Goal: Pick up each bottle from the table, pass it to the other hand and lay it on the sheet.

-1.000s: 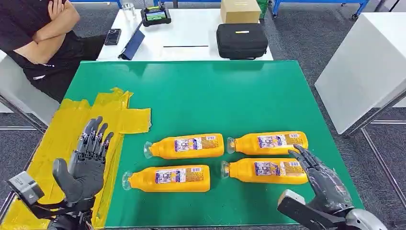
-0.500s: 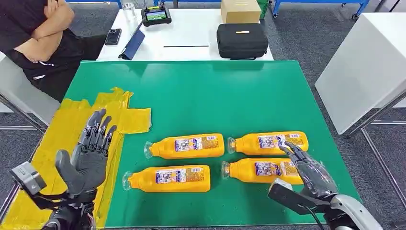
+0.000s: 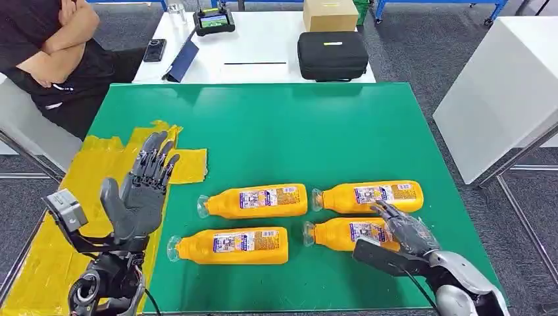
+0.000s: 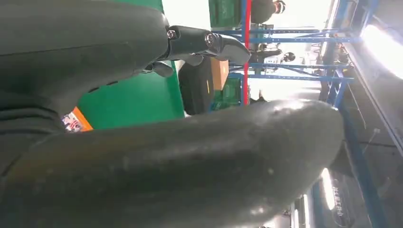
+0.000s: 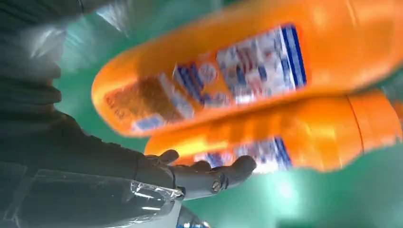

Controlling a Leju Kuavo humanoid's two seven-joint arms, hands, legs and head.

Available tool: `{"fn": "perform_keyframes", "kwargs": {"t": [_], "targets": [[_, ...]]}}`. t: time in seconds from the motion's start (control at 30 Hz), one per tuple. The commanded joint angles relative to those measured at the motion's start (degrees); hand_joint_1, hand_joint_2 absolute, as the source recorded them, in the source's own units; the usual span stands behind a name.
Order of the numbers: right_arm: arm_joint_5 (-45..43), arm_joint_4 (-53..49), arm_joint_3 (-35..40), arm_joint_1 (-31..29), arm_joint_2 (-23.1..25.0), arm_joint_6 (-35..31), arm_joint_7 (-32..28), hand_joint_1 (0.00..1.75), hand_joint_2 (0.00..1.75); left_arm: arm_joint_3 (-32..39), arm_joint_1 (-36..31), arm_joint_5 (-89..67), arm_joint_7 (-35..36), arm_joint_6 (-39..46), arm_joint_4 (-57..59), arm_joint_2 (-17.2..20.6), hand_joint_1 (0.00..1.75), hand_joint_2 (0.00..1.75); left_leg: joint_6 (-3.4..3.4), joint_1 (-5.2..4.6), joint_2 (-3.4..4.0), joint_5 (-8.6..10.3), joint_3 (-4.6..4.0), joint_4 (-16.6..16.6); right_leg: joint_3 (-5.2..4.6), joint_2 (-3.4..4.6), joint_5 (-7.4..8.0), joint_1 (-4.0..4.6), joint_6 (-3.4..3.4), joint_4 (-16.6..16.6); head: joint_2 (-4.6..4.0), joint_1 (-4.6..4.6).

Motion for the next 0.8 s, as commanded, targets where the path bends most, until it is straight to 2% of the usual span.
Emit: {"fn": "perform_keyframes", "kwargs": {"t": [0.03, 0.2, 0.37, 0.5, 0.63, 0.8], "targets": [[0.07, 8.47, 4.04, -3.63, 0.20, -0.12, -0.05, 0.00, 1.75, -0.88, -3.34, 0.10, 0.42, 0.21, 5.43, -0.41, 0.00, 0.00, -0.17, 0.04, 0.06, -0.04, 0.20, -0.07, 0.22, -0.03, -0.01, 0.03, 0.03, -0.11, 0.00, 0.00], [-0.06, 7.97, 4.56, -2.74, -1.25, -0.11, 0.00, 0.00, 1.75, -0.66, -2.46, 0.18, 0.28, -0.01, 5.14, -0.41, 0.00, 0.00, -0.15, 0.02, 0.02, -0.03, 0.16, -0.05, 0.19, -0.07, -0.02, 0.01, 0.02, -0.08, 0.00, 0.04], [-0.17, 13.28, 7.45, -6.57, -1.65, -0.03, -0.13, 0.00, 1.75, -0.71, -4.70, 0.36, 0.32, -0.27, 6.71, -0.77, 0.00, 0.00, -0.16, 0.00, 0.04, -0.03, 0.19, -0.07, 0.22, -0.05, -0.01, 0.01, 0.02, -0.09, 0.00, 0.02], [1.68, 12.84, 9.12, -5.78, -1.74, 1.58, 0.89, 0.00, 1.75, -0.09, -4.71, 0.46, 0.47, -0.12, 7.04, -0.85, 0.00, 0.00, -0.12, 0.00, 0.02, -0.01, 0.11, -0.05, 0.14, -0.05, 0.00, 0.01, 0.00, -0.08, 0.00, 0.02], [2.79, 13.58, 10.58, -5.54, -3.98, 2.57, 1.45, 0.00, 1.75, 0.74, -4.38, 0.54, 0.36, -0.04, 7.00, -0.88, 0.00, 0.00, -0.28, 0.04, 0.00, -0.08, 0.30, -0.07, 0.33, -0.14, -0.08, 0.04, 0.01, -0.10, 0.00, 0.02], [4.47, 12.56, 10.20, -3.38, -8.44, 5.08, 2.10, 0.00, 1.75, 1.41, -4.33, 0.72, -0.11, 0.55, 7.47, -0.79, 0.00, 0.00, -0.12, -0.01, -0.12, -0.01, 0.16, -0.05, 0.19, -0.18, -0.05, -0.01, 0.03, -0.07, 0.00, 0.02]]}}
